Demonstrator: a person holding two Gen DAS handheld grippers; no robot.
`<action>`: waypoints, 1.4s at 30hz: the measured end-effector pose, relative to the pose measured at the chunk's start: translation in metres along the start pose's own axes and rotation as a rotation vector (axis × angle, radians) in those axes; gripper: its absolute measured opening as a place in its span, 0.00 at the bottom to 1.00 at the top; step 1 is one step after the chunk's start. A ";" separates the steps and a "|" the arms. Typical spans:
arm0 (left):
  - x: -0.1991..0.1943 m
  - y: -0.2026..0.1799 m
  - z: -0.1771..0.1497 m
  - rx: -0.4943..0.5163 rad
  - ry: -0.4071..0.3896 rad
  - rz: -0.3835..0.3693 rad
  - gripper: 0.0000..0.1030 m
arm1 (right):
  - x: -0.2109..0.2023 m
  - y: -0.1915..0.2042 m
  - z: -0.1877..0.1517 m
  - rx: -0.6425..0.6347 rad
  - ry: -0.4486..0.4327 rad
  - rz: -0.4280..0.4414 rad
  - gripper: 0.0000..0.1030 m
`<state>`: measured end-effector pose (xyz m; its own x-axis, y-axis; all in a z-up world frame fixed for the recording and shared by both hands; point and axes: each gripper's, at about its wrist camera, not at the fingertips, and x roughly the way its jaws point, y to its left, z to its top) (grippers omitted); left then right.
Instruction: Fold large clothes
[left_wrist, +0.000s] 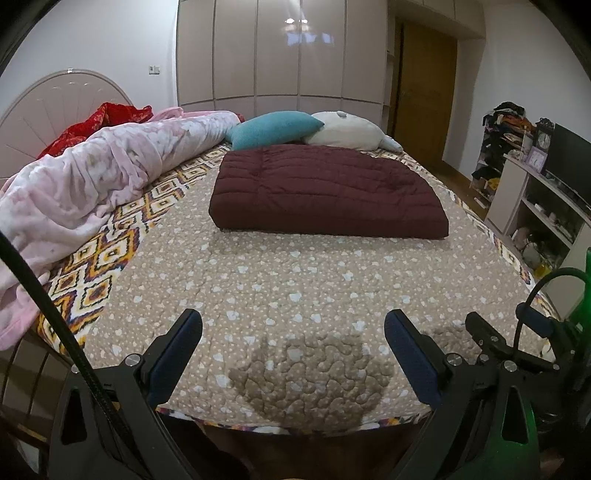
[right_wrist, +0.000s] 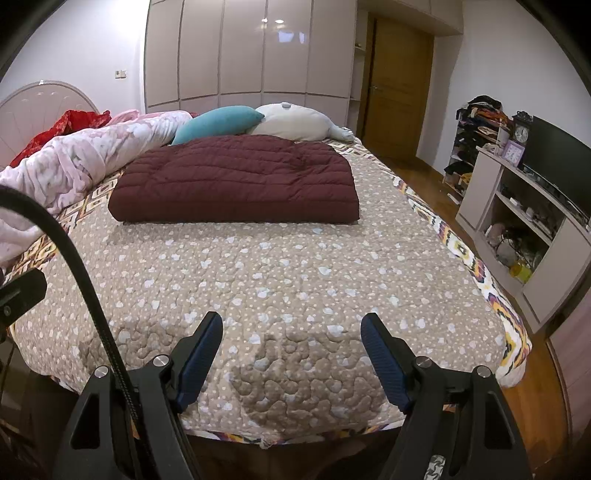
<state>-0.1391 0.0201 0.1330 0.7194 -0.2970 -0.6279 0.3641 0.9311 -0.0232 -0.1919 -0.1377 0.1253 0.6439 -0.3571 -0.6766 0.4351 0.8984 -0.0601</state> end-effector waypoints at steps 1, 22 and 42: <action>0.001 0.000 0.000 0.001 0.002 0.002 0.96 | 0.000 0.000 0.000 0.001 -0.001 -0.002 0.79; 0.005 0.008 -0.001 -0.016 0.018 0.026 0.96 | 0.001 0.004 -0.001 -0.014 0.010 -0.004 0.79; 0.006 0.010 0.001 -0.013 0.008 0.058 0.96 | -0.001 0.006 -0.001 -0.060 -0.011 -0.026 0.79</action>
<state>-0.1304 0.0277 0.1292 0.7343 -0.2406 -0.6348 0.3140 0.9494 0.0034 -0.1907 -0.1315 0.1246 0.6397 -0.3830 -0.6664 0.4137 0.9023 -0.1214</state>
